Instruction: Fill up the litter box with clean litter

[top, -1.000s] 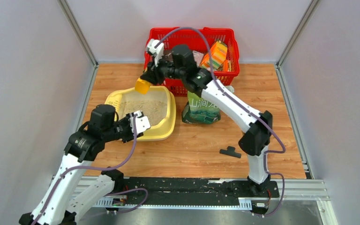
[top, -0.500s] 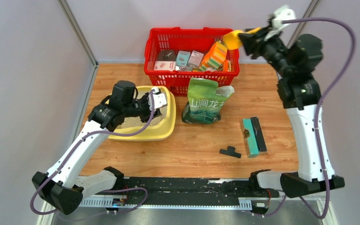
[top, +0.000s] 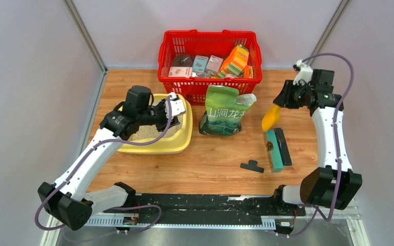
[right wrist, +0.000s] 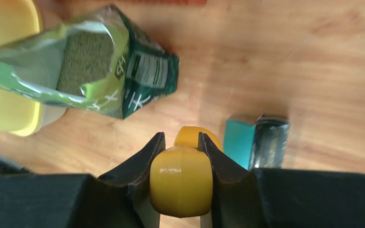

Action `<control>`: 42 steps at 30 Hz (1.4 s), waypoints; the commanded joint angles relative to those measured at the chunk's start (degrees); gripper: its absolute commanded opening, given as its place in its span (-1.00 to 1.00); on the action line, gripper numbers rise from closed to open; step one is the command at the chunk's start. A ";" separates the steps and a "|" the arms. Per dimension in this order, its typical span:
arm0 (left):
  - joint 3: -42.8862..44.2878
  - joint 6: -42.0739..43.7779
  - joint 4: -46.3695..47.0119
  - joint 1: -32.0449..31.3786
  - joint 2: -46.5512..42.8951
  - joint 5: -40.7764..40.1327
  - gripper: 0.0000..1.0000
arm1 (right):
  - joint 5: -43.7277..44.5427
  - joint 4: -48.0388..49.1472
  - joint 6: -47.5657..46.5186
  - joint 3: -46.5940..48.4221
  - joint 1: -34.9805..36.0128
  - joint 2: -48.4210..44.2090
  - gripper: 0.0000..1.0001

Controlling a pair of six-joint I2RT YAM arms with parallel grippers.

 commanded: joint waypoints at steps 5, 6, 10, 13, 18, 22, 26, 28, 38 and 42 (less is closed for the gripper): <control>-0.29 -0.34 1.41 -0.33 -1.60 0.96 -0.03 | 0.65 -1.13 3.42 -0.66 1.21 9.79 -1.00; -0.64 -0.52 1.41 -0.33 -1.69 0.87 -0.03 | 1.45 -0.69 3.42 -0.31 1.56 11.20 -1.00; -1.34 -0.52 0.54 -0.33 -3.18 0.70 -0.03 | 2.78 -0.77 4.91 2.06 3.14 16.56 -0.99; -2.05 -0.35 0.54 -0.33 -3.97 0.35 -0.03 | 3.04 -0.87 5.96 1.98 4.72 19.64 -0.97; -2.40 -0.26 0.71 -0.33 -4.24 0.26 -0.03 | 5.49 0.89 7.90 1.71 4.99 24.29 -0.79; -2.05 -0.35 1.59 -0.25 -3.45 0.43 -0.03 | 8.75 0.72 6.32 5.30 4.90 26.41 -0.29; 0.05 -0.96 2.12 -0.42 -1.43 0.35 -0.02 | 9.37 0.10 8.33 10.13 3.32 24.75 0.24; 2.16 -1.31 2.56 -0.51 0.49 0.34 -0.01 | 7.36 -0.16 9.74 11.90 2.09 22.30 0.33; 15.52 -1.92 6.95 -1.48 14.29 -0.19 0.51 | -13.91 1.86 18.62 13.76 1.73 12.71 0.49; 22.36 -3.86 10.02 -2.00 20.18 0.43 0.53 | -15.24 3.09 21.52 11.21 3.22 12.44 0.57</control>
